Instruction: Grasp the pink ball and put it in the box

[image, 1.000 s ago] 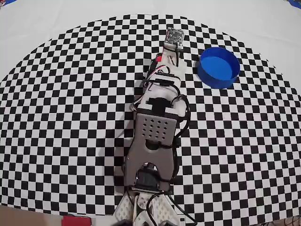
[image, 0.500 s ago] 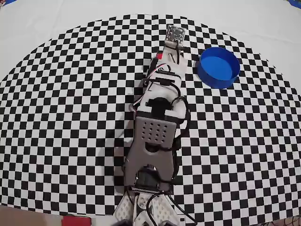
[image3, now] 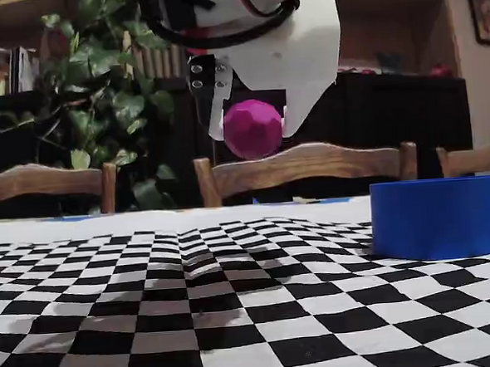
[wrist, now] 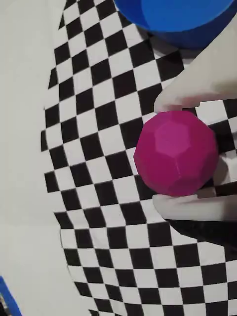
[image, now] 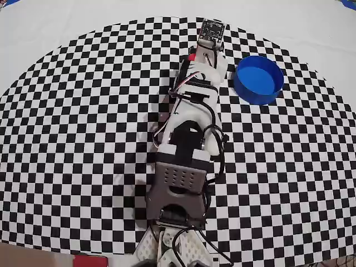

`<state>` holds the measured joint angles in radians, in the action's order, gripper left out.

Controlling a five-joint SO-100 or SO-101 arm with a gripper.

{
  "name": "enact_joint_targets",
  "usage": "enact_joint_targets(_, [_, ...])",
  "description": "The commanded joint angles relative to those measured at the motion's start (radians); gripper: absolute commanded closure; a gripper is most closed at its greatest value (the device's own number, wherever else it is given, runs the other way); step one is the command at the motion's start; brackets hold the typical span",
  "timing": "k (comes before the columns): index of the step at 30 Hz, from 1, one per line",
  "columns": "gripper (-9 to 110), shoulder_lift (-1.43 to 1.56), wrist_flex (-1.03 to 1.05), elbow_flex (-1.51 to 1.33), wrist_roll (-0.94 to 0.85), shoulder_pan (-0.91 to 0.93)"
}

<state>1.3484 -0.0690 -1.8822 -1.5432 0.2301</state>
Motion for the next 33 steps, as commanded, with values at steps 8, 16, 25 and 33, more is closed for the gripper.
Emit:
enact_joint_targets(8, [101,0.255,0.002,-0.138,-0.002,0.035])
enact_joint_targets(16, [101,0.383,0.002,-0.252,-0.005,0.077])
enact_joint_targets(25, [101,0.471,0.002,-0.319,-0.008,0.115])
enact_joint_targets(33, [101,0.489,0.002,-0.333,-0.008,0.153])
